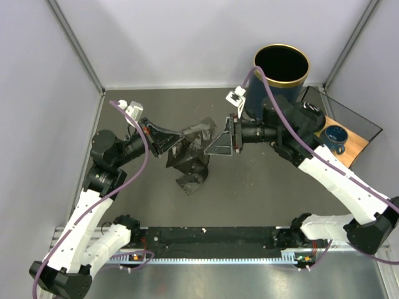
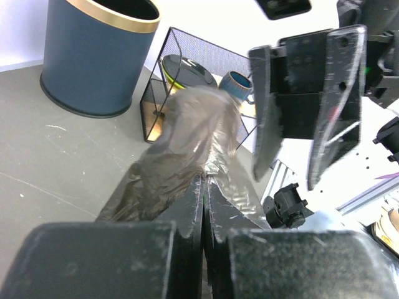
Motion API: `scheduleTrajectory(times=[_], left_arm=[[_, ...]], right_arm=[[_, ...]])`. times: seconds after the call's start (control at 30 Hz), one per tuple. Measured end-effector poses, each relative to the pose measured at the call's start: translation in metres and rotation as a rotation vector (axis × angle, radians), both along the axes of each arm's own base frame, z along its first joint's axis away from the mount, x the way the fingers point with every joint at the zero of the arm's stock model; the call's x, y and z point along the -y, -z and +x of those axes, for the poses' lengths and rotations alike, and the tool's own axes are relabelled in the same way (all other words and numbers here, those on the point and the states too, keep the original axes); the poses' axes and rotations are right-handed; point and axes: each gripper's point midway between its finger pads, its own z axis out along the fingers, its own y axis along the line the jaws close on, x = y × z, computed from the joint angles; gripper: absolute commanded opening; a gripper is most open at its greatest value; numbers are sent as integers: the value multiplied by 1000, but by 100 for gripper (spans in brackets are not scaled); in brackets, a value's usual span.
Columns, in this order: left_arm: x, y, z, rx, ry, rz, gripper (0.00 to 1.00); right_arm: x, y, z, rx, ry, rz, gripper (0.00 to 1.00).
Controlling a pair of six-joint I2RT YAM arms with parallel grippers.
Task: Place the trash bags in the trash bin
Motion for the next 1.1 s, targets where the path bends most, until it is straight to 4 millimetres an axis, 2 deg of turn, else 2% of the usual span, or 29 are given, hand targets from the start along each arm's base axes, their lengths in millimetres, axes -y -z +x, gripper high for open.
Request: scheduleTrajectory(times=[0.03, 0.13, 0.17, 0.23, 0.27, 0.37, 0.5, 0.6, 0.63, 0.7, 0.73, 0.8, 0.9, 1.0, 1.1], left_arm=[[0, 0, 0, -1, -1, 0, 0], [-1, 0, 2, -3, -10, -5, 0], [0, 0, 3, -4, -12, -6, 0], [0, 0, 5, -5, -13, -10, 0], [1, 0, 6, -7, -12, -12, 0], [1, 1, 5, -11, -7, -16, 0], [2, 6, 2, -18, 9, -15, 0], [3, 10, -2, -26, 27, -14, 0], [3, 10, -3, -28, 30, -14, 0], [4, 10, -5, -30, 40, -19, 0], [4, 9, -6, -29, 45, -22, 0], [4, 7, -8, -25, 51, -27, 0], [5, 4, -13, -18, 66, -35, 0], [3, 5, -17, -14, 65, -29, 0], [-6, 14, -16, -15, 3, 17, 0]], right_arm=[[3, -4, -4, 7, -6, 8, 47], [13, -12, -17, 29, -7, 30, 61], [16, -12, -21, 27, -6, 32, 70], [19, -7, -24, 6, -3, 27, 77], [19, -3, -23, -7, 3, 22, 84], [11, 10, -13, -68, 24, -2, 97], [-6, 25, 7, -142, 49, -11, 98], [-17, 31, 18, -187, 61, -2, 86], [-19, 32, 21, -195, 66, 2, 75], [-23, 34, 26, -212, 76, 8, 67], [-25, 35, 28, -220, 83, 7, 59], [-26, 40, 32, -233, 98, -1, 41], [-27, 44, 38, -240, 123, -11, 0], [-25, 46, 42, -229, 136, -17, 0], [-12, 55, 48, -207, 168, -62, 0]])
